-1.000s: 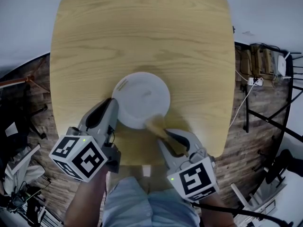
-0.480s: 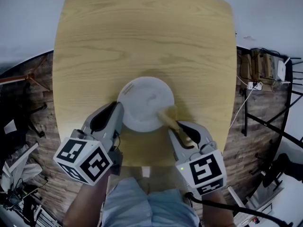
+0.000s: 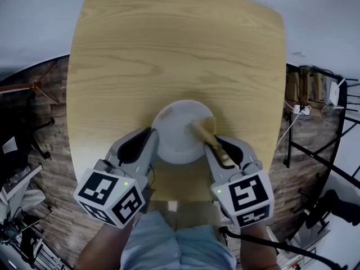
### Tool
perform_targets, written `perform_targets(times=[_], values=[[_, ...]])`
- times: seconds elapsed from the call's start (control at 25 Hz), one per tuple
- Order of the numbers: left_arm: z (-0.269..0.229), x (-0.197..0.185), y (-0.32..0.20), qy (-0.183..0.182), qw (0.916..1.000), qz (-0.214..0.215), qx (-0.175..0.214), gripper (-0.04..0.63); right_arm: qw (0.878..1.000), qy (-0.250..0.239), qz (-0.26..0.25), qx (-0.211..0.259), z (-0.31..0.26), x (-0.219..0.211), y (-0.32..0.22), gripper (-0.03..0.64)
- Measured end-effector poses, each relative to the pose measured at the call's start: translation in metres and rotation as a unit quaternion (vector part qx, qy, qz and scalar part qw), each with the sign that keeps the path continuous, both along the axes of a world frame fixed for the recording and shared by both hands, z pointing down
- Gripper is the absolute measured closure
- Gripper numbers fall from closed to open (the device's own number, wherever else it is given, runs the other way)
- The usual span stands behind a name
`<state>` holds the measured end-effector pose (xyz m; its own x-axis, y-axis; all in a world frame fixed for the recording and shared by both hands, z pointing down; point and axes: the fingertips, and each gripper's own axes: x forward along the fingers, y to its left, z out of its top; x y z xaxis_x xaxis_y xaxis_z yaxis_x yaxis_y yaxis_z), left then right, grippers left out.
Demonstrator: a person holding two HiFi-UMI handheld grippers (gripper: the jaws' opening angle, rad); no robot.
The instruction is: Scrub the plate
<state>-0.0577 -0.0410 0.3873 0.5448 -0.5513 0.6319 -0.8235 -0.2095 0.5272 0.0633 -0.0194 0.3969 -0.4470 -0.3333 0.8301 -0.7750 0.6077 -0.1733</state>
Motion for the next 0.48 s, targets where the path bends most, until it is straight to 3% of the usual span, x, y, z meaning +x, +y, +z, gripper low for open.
perform_targets(times=[0.48], values=[[-0.002,0.004,0.002,0.018,0.9997,0.013,-0.009,0.543,0.999,-0.003,-0.046,0.021,-0.009,-0.043,-0.02,0.546]])
